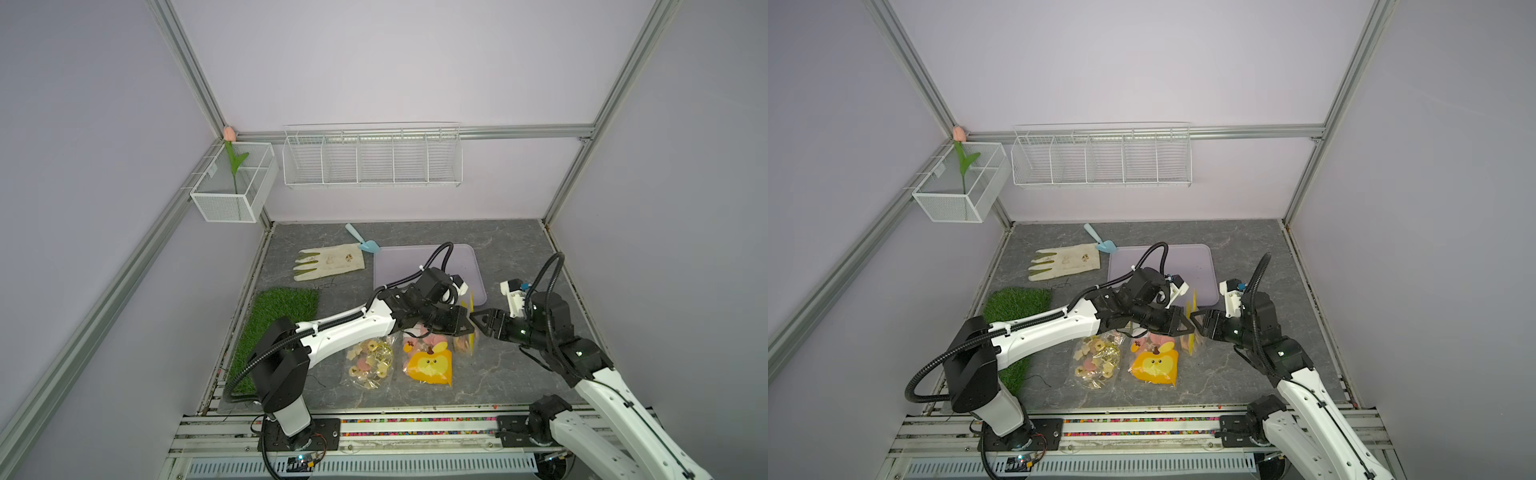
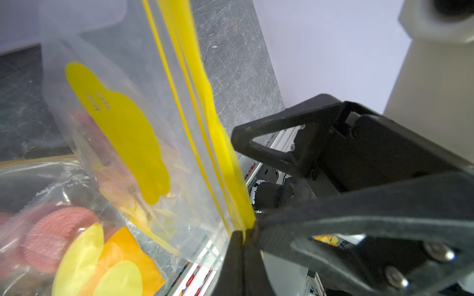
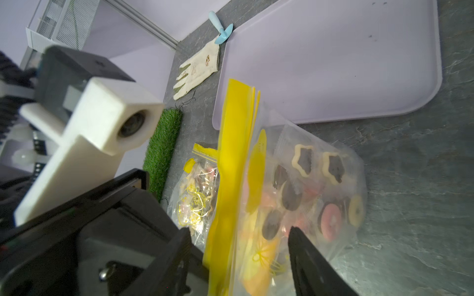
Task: Pour cookies out of the ziploc bag
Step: Open the ziploc bag at the center of the board.
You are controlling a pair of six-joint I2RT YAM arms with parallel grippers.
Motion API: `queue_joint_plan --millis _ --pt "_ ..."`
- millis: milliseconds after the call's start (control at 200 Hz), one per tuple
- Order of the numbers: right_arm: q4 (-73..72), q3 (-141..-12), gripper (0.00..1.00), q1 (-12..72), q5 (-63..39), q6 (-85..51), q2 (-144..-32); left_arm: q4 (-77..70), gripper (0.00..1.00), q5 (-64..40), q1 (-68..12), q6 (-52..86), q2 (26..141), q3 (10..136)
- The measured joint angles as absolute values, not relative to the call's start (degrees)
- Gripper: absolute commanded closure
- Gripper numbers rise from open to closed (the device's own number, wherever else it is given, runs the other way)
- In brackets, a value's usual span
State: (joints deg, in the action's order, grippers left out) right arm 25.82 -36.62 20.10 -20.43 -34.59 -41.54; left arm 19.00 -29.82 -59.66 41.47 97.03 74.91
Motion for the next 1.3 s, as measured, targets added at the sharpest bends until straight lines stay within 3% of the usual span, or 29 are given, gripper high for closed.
queue_joint_plan --millis 375,1300 --pt "28.05 -36.64 0.58 20.1 -20.64 -33.85 -41.01 21.43 1.0 -29.52 -59.66 41.47 97.89 75.37" --pt "24.56 -33.93 0.66 20.75 -22.33 -34.74 -42.54 21.47 1.0 -28.75 -59.77 41.52 97.89 75.4"
